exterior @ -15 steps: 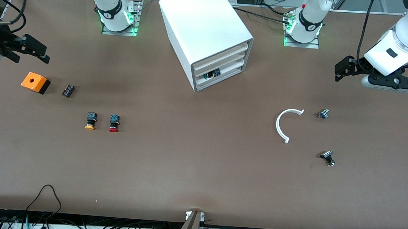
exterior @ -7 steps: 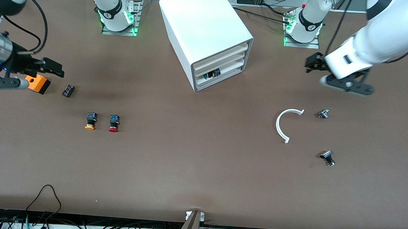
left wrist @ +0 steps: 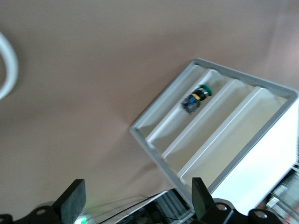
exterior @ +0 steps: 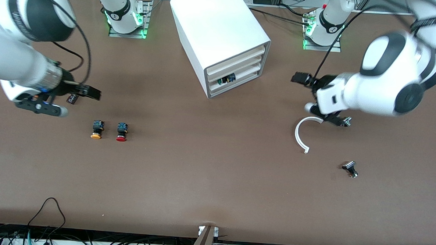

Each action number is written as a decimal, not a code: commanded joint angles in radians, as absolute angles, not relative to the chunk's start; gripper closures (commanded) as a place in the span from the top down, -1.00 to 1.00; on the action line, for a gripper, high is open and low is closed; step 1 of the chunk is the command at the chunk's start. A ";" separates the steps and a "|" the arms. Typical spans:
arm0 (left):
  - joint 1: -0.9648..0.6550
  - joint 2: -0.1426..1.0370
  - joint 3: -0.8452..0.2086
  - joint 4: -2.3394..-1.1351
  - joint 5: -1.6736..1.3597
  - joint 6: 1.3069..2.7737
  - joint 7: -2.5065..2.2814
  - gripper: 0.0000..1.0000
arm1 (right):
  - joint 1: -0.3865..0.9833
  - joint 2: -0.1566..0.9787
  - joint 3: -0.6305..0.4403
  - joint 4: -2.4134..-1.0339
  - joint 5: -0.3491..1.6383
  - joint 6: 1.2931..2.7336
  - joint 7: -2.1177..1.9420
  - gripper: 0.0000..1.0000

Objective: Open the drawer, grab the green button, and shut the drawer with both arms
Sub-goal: 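Reach the left gripper to the drawer handle while the right gripper approaches the cabinet, then grip the drawer handle and pull the drawer open with the left gripper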

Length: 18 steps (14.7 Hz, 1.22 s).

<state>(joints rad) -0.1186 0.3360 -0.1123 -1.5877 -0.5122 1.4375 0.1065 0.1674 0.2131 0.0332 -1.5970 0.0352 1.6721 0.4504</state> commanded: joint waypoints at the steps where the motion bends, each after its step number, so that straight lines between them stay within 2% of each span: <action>1: -0.110 0.438 -0.112 -1.580 -0.624 1.488 0.254 1.00 | 0.245 0.256 0.029 -1.594 0.025 1.738 0.624 0.99; 4: -0.112 0.531 -0.112 -1.607 -0.747 1.515 0.383 1.00 | 0.290 0.308 0.029 -1.592 0.023 1.819 0.710 0.99; 9: -0.115 0.531 -0.114 -1.871 -0.998 1.673 0.705 1.00 | 0.339 0.348 0.028 -1.604 0.018 1.943 0.788 0.99; 12: -0.118 0.528 -0.114 -1.951 -1.038 1.692 0.807 1.00 | 0.370 0.348 0.028 -1.652 -0.050 2.019 0.853 0.99; 18: -0.120 0.526 -0.188 -2.089 -1.109 1.839 0.951 0.94 | 0.451 0.391 0.029 -1.657 -0.081 2.016 1.040 0.99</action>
<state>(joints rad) -0.1185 0.5666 -0.1587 -2.0071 -1.0559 1.7720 0.8831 0.4167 0.3832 0.0348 -1.6517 -0.0621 2.0054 0.9769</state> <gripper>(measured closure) 0.013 0.004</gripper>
